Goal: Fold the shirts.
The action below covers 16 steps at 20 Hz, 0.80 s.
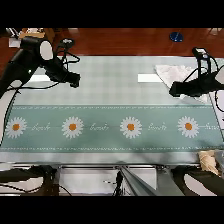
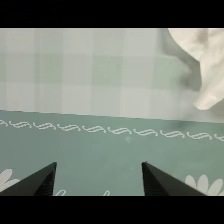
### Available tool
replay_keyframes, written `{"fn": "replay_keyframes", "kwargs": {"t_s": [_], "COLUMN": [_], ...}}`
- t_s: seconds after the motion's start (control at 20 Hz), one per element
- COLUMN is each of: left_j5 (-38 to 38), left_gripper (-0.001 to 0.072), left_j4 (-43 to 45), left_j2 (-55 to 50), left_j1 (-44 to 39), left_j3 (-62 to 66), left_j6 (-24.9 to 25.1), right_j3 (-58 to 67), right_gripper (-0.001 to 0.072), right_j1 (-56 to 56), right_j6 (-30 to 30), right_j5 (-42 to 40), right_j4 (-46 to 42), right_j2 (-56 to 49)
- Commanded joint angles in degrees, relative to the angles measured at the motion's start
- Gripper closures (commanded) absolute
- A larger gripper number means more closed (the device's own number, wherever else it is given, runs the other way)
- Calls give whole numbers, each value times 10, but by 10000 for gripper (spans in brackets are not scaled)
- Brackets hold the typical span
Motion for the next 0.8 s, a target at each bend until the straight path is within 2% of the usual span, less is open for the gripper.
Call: {"fn": "replay_keyframes", "kwargs": {"t_s": [0.0,0.65,0.75], "left_j5": [0,0,0], "left_gripper": [-10,-10,-10], "left_j4": [0,0,0], "left_j2": [0,0,0], "left_j1": [0,0,0], "left_j3": [0,0,0], "left_j6": [0,0,0], "right_j3": [1,1,1], "right_gripper": [113,113,114], "right_j1": [0,0,0], "right_j6": [0,0,1], "right_j5": [0,-1,-32], "right_j4": [0,1,2], "right_j2": [0,0,0]}}
